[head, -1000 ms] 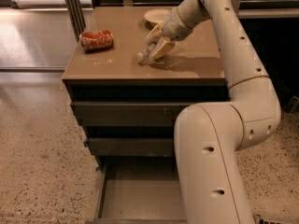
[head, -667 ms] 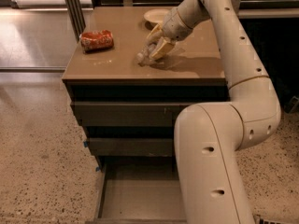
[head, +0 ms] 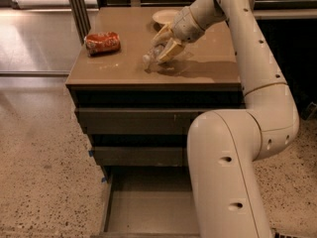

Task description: Place water bottle into bottom drawer

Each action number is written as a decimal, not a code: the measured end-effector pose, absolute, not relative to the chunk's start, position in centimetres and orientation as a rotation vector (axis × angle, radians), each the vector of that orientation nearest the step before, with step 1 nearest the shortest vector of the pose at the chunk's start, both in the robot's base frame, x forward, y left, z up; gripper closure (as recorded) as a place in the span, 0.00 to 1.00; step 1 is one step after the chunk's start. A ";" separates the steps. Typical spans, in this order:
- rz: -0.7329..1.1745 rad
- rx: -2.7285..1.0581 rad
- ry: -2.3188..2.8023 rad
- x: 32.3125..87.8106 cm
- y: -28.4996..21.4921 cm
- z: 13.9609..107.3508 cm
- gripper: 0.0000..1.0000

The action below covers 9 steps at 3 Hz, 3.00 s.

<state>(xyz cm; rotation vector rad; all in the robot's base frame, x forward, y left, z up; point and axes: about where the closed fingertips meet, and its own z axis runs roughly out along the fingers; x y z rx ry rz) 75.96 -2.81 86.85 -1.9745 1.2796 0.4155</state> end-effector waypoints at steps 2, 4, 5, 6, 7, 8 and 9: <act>0.542 -1.941 1.066 70.4 -2.4 94.2 1.00; 0.620 -1.929 1.027 63.1 -3.7 99.9 1.00; 0.606 -1.906 1.029 63.8 -3.2 100.1 1.00; 0.591 -1.917 1.043 63.8 -2.8 100.1 1.00; 0.532 -1.887 1.093 61.8 -4.8 102.2 1.00; 0.474 -1.836 1.174 55.0 -8.0 106.3 1.00; 0.519 -1.802 1.198 48.8 -8.5 107.0 1.00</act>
Offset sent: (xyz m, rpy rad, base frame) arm -0.1349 -0.0221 0.1164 0.1438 0.0511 0.3458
